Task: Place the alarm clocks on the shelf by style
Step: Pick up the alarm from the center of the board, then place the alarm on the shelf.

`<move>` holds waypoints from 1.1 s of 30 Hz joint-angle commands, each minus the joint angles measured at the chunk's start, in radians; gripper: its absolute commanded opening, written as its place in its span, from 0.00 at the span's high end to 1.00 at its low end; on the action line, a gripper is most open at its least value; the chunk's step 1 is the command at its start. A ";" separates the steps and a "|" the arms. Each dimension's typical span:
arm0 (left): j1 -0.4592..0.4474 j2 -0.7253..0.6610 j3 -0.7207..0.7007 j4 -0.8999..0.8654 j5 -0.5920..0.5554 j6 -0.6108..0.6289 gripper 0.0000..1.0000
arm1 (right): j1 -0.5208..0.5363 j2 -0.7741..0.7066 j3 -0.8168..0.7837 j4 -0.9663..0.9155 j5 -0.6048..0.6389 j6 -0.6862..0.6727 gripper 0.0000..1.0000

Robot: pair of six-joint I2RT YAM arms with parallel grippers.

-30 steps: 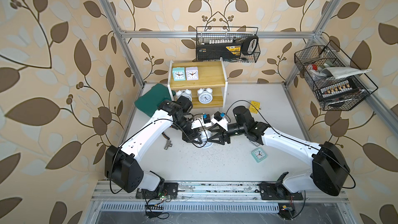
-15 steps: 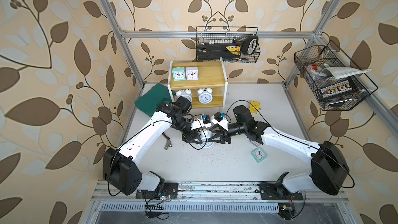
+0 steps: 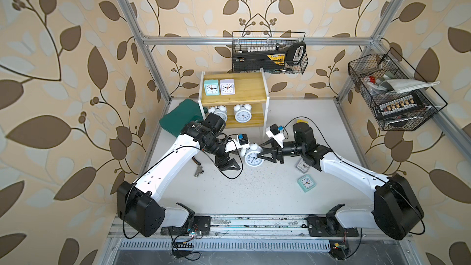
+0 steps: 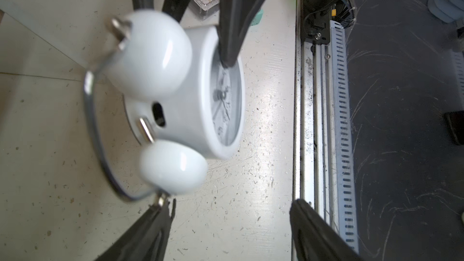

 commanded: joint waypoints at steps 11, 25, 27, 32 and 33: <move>0.187 -0.044 0.010 0.010 0.249 -0.057 0.20 | -0.346 -0.093 -0.111 0.461 0.107 0.202 0.77; 0.221 -0.094 -0.027 0.005 0.284 -0.072 0.20 | -0.495 0.431 0.138 1.228 -0.064 0.462 0.78; 0.232 -0.097 -0.027 0.001 0.288 -0.073 0.20 | -0.493 0.480 0.195 1.227 -0.084 0.476 0.77; 0.257 -0.094 -0.028 0.004 0.307 -0.078 0.20 | -0.446 0.571 0.290 1.227 -0.120 0.492 0.77; 0.261 -0.095 -0.028 0.007 0.312 -0.081 0.19 | -0.432 0.584 0.304 1.227 -0.122 0.492 0.77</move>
